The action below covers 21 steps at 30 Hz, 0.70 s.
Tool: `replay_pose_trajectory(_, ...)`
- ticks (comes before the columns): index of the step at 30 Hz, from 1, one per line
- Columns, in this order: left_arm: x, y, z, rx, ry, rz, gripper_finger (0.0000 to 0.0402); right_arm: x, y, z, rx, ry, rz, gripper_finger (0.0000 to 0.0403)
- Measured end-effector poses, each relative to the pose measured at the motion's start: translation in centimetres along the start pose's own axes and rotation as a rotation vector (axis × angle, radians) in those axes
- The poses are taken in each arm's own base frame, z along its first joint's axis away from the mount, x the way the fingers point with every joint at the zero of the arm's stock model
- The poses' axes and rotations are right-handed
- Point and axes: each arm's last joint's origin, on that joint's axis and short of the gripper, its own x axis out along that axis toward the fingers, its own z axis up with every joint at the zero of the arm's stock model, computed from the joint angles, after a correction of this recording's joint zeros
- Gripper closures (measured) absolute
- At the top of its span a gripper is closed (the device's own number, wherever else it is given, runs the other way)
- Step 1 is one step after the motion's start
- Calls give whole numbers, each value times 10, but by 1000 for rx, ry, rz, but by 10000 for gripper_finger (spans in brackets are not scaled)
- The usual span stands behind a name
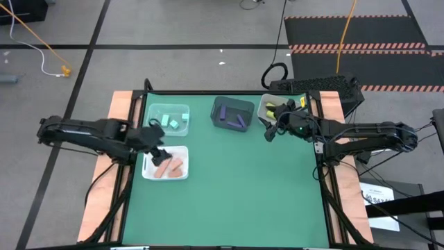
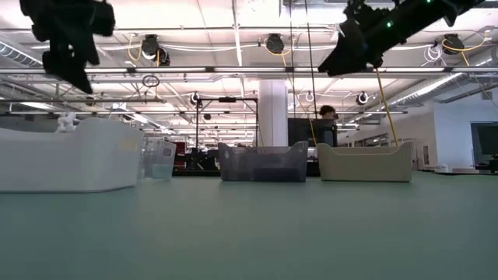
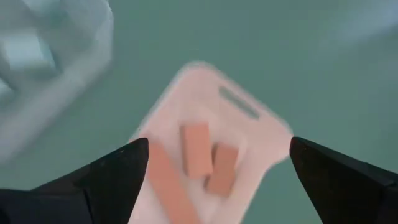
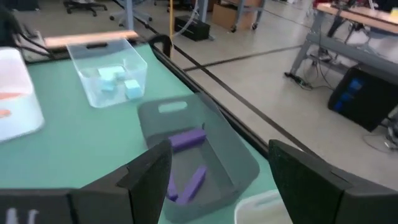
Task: Sort & place blocks by color
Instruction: Return to Home Position
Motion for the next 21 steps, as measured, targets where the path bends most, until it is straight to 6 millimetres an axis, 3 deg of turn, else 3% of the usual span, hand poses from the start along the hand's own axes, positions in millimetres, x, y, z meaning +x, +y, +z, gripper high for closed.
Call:
replay_pose_trajectory(13,-80,45,-24,136,-604,-2,11,5,-10,-51,175,-58,-30,147)
replay_pose_trajectory(17,-91,53,-30,186,-742,-48,11,6,-10,-67,207,-82,-26,147)
replay_pose_trajectory(21,-90,56,-33,208,-807,-74,11,6,-11,-80,299,-121,-15,147)
